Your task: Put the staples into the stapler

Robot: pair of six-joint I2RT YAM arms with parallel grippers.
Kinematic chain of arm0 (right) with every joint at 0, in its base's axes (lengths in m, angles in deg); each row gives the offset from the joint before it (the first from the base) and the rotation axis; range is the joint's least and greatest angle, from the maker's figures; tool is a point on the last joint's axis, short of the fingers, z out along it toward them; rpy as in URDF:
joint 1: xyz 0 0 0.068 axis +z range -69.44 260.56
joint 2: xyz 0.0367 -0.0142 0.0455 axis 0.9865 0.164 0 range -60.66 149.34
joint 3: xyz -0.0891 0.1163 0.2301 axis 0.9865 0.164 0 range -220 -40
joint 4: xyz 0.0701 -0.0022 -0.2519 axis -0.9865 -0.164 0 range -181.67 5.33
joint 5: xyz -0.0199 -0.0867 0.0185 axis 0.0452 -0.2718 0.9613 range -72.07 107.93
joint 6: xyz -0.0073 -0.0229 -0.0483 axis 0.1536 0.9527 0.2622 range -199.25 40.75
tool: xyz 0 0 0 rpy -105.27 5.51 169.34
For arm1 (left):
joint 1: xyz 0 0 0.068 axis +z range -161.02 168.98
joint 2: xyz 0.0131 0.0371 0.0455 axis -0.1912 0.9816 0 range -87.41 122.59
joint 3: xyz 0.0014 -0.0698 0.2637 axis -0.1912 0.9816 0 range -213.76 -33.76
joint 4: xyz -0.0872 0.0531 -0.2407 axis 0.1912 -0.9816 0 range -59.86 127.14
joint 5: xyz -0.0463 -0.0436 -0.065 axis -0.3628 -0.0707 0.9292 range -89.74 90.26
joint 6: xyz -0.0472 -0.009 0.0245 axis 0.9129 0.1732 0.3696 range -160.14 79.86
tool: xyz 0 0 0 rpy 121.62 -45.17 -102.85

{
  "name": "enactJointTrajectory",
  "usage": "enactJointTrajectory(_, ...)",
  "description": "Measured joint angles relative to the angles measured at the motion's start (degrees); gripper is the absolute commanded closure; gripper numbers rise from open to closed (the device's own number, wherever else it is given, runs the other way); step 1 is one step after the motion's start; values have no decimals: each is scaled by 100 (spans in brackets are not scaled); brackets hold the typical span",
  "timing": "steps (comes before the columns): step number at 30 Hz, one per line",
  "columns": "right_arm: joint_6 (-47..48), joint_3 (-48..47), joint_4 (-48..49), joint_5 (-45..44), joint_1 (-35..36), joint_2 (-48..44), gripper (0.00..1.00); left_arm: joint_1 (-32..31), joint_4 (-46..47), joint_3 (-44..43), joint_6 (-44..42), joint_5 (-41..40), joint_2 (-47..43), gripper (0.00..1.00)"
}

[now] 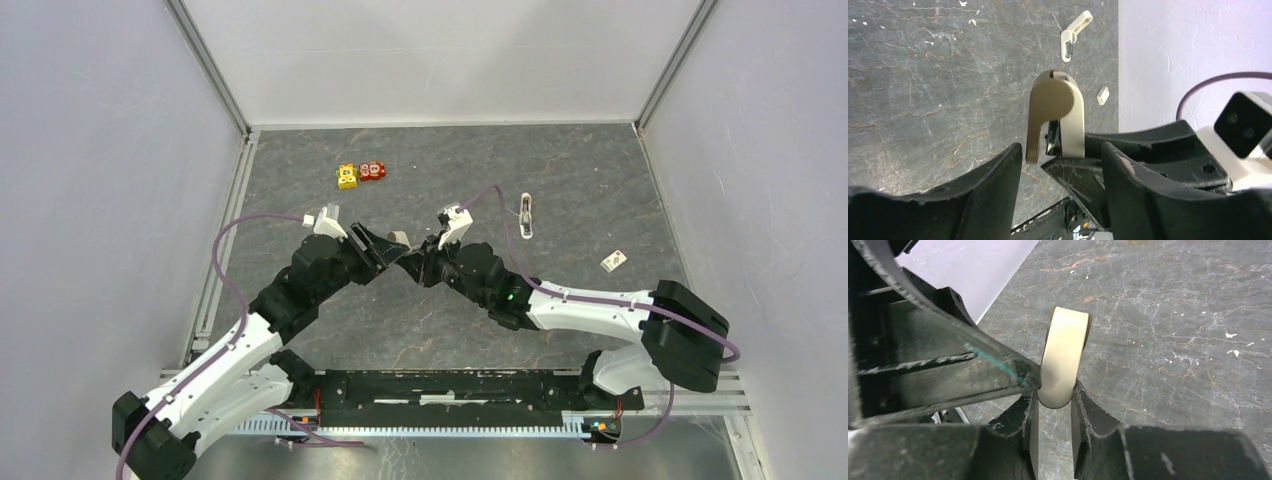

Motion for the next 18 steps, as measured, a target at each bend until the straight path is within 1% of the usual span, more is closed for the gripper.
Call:
enactJointTrajectory(3, 81, 22, -26, -55, -28, -76, 100, -7, -118, -33, -146, 39, -131, 22)
enactJointTrajectory(6, 164, 146, -42, -61, -107, -330, 100, -22, -363, -125, -494, -31, -317, 15)
enactJointTrajectory(10, 306, 393, -111, 125, -391, -833, 100, -26, -688, -273, -1167, -122, -605, 11)
enactJointTrajectory(13, 413, 586, -146, 546, -767, -1309, 100, -26, -776, -407, -1799, -2, -763, 10)
enactJointTrajectory(15, 492, 752, -133, 1043, -1086, -1659, 100, -24, -708, -435, -2122, 201, -791, 10)
enactJointTrajectory(18, 662, 949, -216, 1838, -1545, -2168, 100, -26, -544, -442, -2524, 761, -791, 10)
